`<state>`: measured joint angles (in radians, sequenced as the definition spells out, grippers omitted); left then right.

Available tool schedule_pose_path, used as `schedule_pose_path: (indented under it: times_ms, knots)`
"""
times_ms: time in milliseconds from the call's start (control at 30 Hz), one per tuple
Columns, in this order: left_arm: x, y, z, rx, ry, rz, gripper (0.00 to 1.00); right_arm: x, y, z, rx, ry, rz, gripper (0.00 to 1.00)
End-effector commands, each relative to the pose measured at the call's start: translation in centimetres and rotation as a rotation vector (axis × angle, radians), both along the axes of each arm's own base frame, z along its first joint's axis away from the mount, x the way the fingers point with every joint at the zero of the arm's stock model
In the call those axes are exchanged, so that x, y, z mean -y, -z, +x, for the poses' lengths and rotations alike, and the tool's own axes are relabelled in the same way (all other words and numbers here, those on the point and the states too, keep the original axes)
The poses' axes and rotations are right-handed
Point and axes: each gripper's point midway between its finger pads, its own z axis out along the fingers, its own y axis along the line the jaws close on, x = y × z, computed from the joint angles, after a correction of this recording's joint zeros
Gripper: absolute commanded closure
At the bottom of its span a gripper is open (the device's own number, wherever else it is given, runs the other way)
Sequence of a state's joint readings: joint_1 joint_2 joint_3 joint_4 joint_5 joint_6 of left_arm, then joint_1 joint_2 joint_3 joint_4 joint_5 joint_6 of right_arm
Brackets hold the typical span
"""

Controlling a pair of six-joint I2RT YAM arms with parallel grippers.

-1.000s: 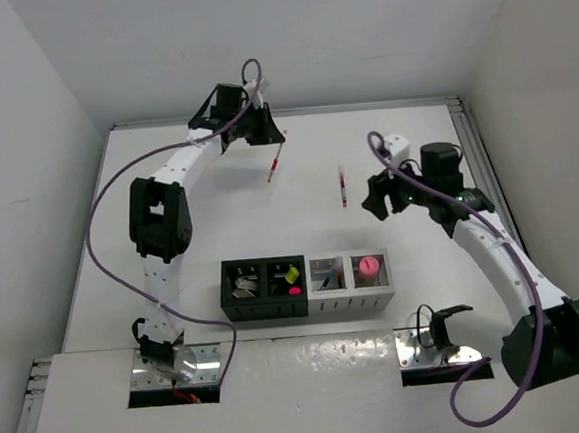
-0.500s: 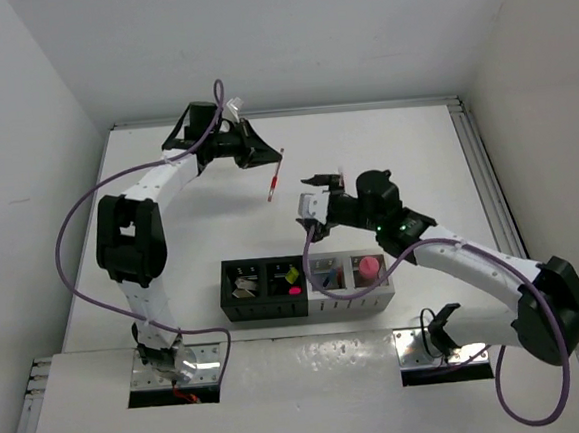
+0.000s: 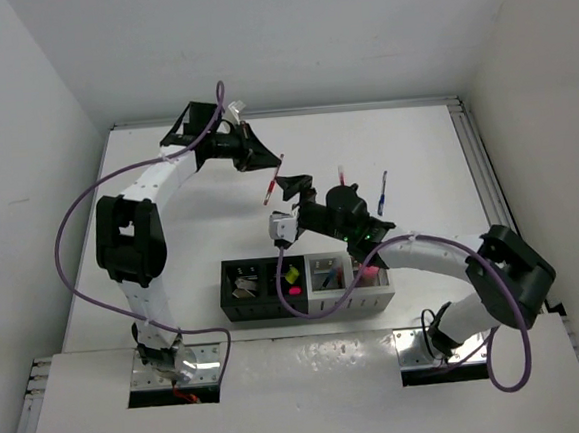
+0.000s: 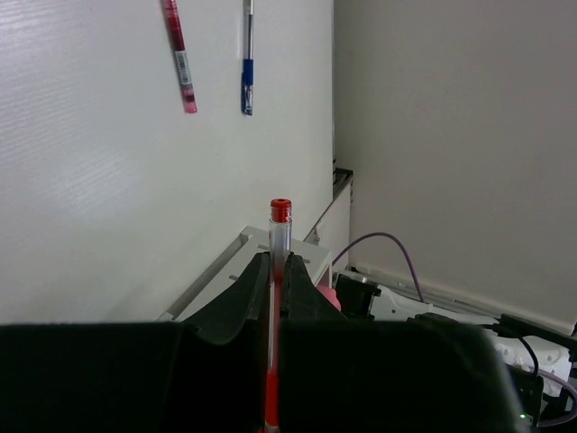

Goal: Sort the stationery into containers
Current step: Place the pen in the storage box.

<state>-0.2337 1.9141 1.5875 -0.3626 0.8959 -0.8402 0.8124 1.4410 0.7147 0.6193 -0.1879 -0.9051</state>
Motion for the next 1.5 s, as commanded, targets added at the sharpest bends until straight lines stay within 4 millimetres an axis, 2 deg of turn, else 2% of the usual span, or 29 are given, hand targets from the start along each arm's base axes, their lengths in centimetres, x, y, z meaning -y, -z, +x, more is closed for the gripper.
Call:
schedule_pose_path:
  times_ms: [0,167,300,500,667,800,833,867,900,933,967,1000,1033,1067,1100,1133,1200,1233,1300,1333,1400,1433,1467]
  knots:
    - [-0.5,-1.7,0.1,0.037,0.017,-0.014,1.00,-1.1,-4.0,1.3,0.156,-0.001,0.059,0.18]
    - [-0.7,-1.7,0.0,0.040,0.027,-0.008,1.00,-2.2,-3.6,2.0,0.183,-0.019,0.042,0.25]
    - [-0.8,-1.5,-0.2,0.038,0.028,-0.002,1.00,-3.0,-4.9,3.0,0.219,0.018,0.074,0.34]
    - [-0.3,-0.8,-1.0,0.012,0.037,-0.037,1.00,-3.7,-5.0,2.4,0.247,-0.031,0.054,0.49]
    - [0.2,-1.5,-1.3,0.033,0.047,-0.045,1.00,-3.5,-4.0,1.1,0.250,-0.074,0.021,0.72]
    - [0.2,-1.7,-1.5,0.043,0.043,-0.041,1.00,-3.3,-3.3,0.3,0.259,-0.091,0.000,0.85]
    - [0.3,-1.7,-1.7,0.042,0.044,-0.042,1.00,-3.2,-3.6,0.3,0.263,-0.085,0.004,0.88]
    - [0.2,-1.8,-1.6,0.044,0.041,-0.044,1.00,-3.1,-3.5,0.3,0.261,-0.082,0.001,0.96]
    - [0.3,-1.8,-1.9,0.038,0.046,-0.049,1.00,-3.0,-3.6,0.2,0.266,-0.080,0.004,1.00]
    - [0.3,-2.0,-1.8,0.053,0.044,-0.055,0.98,-2.8,-3.8,0.2,0.269,-0.072,0.008,1.00]
    - [0.3,-2.1,-1.9,0.053,0.045,-0.062,0.81,-2.6,-4.4,0.0,0.273,-0.067,0.019,1.00]
    - [0.3,-2.0,-2.0,0.047,0.046,-0.065,0.81,-2.5,-4.1,0.0,0.267,-0.065,0.017,1.00]
    - [0.2,-2.1,-1.8,0.056,0.042,-0.068,0.57,-2.3,-4.7,-0.2,0.272,-0.062,0.029,1.00]
    - [0.1,-2.2,-1.7,0.058,0.036,-0.073,0.46,-2.0,-4.7,-0.3,0.263,-0.052,0.035,1.00]
    - [-0.3,-2.3,-1.5,0.061,0.030,-0.079,0.29,-1.8,-5.0,-0.4,0.259,-0.048,0.046,1.00]
    - [-0.4,-2.4,-1.1,0.075,0.024,-0.079,0.00,-1.5,-5.9,-0.8,0.259,-0.041,0.066,1.00]
    - [-1.4,-3.1,0.3,0.120,-0.014,-0.067,0.00,-0.8,-6.5,-0.9,0.226,-0.011,0.086,1.00]
    - [-1.9,-3.5,1.0,0.146,-0.029,-0.063,0.00,-0.2,-7.9,-0.9,0.227,0.010,0.116,1.00]
    - [-3.4,-4.5,3.1,0.213,-0.079,-0.052,0.00,1.0,-8.2,-0.2,0.145,0.092,0.143,1.00]
    - [-4.1,-4.7,3.9,0.232,-0.100,-0.047,0.00,1.4,-10.0,0.2,0.075,0.129,0.224,1.00]
    - [-6.0,-5.3,5.8,0.274,-0.151,-0.044,0.00,3.1,-10.2,0.3,-0.085,0.203,0.240,1.00]
    - [-6.6,-5.3,6.4,0.281,-0.167,-0.041,0.00,3.7,-12.0,0.3,-0.199,0.222,0.328,1.00]
    - [-7.2,-5.1,6.9,0.284,-0.177,-0.043,0.00,4.8,-10.6,-0.8,-0.326,0.229,0.290,1.00]
